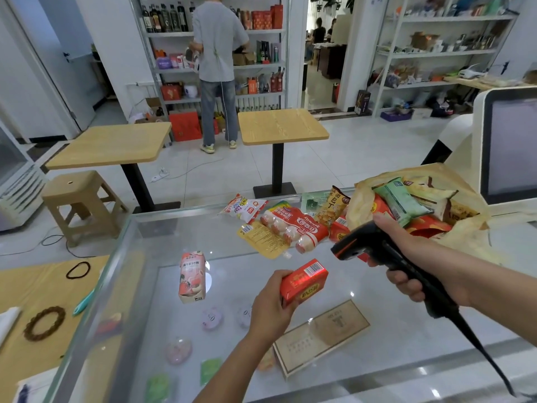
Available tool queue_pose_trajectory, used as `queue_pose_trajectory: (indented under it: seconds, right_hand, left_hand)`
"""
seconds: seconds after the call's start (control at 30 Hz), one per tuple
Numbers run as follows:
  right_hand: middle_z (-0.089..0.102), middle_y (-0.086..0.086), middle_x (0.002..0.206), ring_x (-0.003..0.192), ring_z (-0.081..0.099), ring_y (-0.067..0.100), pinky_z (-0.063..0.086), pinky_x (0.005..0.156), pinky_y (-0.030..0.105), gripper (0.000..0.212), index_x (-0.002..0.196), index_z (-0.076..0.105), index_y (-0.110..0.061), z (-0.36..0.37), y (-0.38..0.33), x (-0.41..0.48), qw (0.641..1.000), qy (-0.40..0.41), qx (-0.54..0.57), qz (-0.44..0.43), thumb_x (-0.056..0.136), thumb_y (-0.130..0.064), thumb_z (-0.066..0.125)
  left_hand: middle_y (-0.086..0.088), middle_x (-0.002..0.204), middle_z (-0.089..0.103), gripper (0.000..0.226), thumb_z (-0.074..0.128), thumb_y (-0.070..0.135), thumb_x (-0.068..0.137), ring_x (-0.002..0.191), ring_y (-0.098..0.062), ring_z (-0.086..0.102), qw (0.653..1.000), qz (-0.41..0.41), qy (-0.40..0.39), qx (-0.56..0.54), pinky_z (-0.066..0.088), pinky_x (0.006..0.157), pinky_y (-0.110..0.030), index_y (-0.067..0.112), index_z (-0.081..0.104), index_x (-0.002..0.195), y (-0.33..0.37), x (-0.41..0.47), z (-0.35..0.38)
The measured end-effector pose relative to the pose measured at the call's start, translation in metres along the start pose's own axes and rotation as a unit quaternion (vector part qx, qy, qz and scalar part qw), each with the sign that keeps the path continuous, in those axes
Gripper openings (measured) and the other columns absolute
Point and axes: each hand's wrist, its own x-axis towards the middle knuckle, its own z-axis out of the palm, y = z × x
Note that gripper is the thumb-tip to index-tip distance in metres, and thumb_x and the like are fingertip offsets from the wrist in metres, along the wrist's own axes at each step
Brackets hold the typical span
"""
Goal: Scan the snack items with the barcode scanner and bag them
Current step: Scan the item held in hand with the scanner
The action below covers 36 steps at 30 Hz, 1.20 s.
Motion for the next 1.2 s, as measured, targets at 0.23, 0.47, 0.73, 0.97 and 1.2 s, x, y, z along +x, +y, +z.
queue_pose_trajectory:
  seconds: [0.23,0.47,0.73,0.97,1.2]
  right_hand:
    - [0.041,0.003,0.049,0.034,0.034,0.012,0.028,0.033,0.019,0.08,0.097,0.058,-0.004,-0.007,-0.014,-0.01,1.0,0.002,-0.022,-0.016,0.076,-0.079,0.039]
    - [0.049,0.007,0.053,0.04,0.042,0.017,0.034,0.039,0.023,0.072,0.093,0.058,-0.004,0.002,0.006,0.026,0.998,0.052,0.008,-0.029,0.085,-0.073,0.037]
    - [0.062,0.016,0.057,0.047,0.057,0.025,0.046,0.048,0.027,0.068,0.088,0.059,0.001,0.03,0.074,0.107,0.991,0.129,0.026,-0.034,0.088,-0.066,0.044]
    - [0.066,-0.001,0.094,0.09,0.064,0.02,0.049,0.07,0.029,0.045,0.1,0.063,-0.017,0.005,0.072,0.104,0.839,0.292,-0.423,-0.179,0.09,-0.058,0.048]
    - [0.057,-0.002,0.127,0.117,0.049,0.017,0.041,0.107,0.045,0.075,0.133,0.048,-0.025,-0.041,0.026,0.089,0.655,0.24,-0.484,-0.527,0.068,-0.052,0.073]
  left_hand:
    - [0.024,0.114,0.048,0.053,0.071,0.03,0.083,0.103,-0.001,0.052,1.0,0.006,-0.002,0.002,0.046,0.084,-0.014,0.042,0.034,0.118,-0.001,0.002,0.0]
    - [0.025,0.111,0.051,0.051,0.073,0.026,0.082,0.101,0.0,0.054,1.0,-0.003,0.01,-0.026,0.051,0.085,-0.021,0.043,0.038,0.114,0.003,0.001,-0.002]
    - [0.023,0.102,0.061,0.05,0.077,0.007,0.075,0.096,0.006,0.057,0.992,-0.006,0.059,-0.116,0.05,0.075,-0.012,0.038,0.052,0.105,0.009,0.0,-0.003]
    - [0.022,0.11,0.059,0.052,0.08,0.016,0.074,0.104,0.005,0.054,0.985,0.013,0.095,-0.145,0.049,0.077,-0.01,0.039,0.053,0.112,0.04,0.012,-0.003]
    - [0.034,0.114,0.055,0.055,0.075,0.025,0.075,0.108,0.009,0.052,0.976,0.211,0.04,-0.047,0.041,0.086,-0.007,0.043,0.05,0.121,0.132,0.054,-0.003]
